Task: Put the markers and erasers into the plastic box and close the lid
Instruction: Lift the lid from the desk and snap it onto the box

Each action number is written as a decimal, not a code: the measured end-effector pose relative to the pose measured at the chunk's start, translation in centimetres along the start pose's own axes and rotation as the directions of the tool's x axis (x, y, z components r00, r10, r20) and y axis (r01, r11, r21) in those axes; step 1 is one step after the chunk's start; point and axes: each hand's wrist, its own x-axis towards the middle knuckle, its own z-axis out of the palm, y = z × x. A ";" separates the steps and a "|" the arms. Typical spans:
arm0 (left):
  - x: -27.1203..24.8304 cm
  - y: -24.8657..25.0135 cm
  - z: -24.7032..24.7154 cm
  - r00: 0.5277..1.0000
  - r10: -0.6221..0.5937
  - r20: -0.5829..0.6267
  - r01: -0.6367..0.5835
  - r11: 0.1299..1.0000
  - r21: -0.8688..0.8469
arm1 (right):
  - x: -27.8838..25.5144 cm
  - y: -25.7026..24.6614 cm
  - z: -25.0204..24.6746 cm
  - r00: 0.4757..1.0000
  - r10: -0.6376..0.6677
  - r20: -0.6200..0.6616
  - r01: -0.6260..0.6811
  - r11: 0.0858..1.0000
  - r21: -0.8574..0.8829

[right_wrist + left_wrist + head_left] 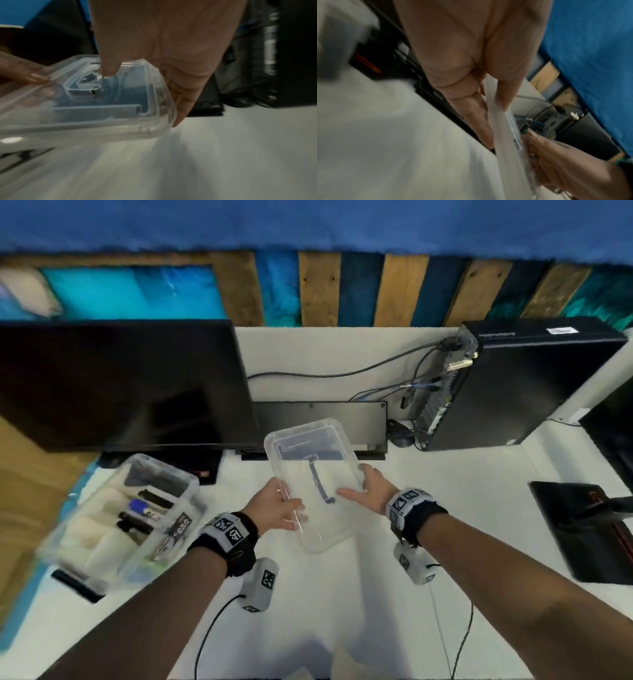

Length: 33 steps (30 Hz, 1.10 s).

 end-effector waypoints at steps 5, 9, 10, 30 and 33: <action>-8.3 1.5 -8.1 0.952 0.250 -0.175 -0.225 0.963 0.149 | 1.6 -9.6 3.2 0.970 -0.152 0.191 0.157 0.988 -0.011; -14.5 2.2 -14.0 0.824 0.442 -0.355 -0.289 0.866 0.407 | 1.4 -18.6 6.0 0.904 -0.324 0.280 0.329 0.944 0.029; -15.7 2.2 -15.3 0.785 0.473 -0.400 -0.272 0.843 0.463 | 1.4 -20.7 6.7 0.882 -0.371 0.289 0.373 0.926 0.052; -17.7 -6.9 -24.6 0.578 0.201 -0.791 0.289 0.856 0.428 | 4.5 -31.7 16.3 0.881 -0.368 0.297 0.277 0.911 0.304; -15.8 -9.3 -25.6 0.619 -0.165 -0.768 0.350 0.933 0.082 | 5.9 -31.0 17.1 0.911 -0.324 0.257 0.256 0.930 0.264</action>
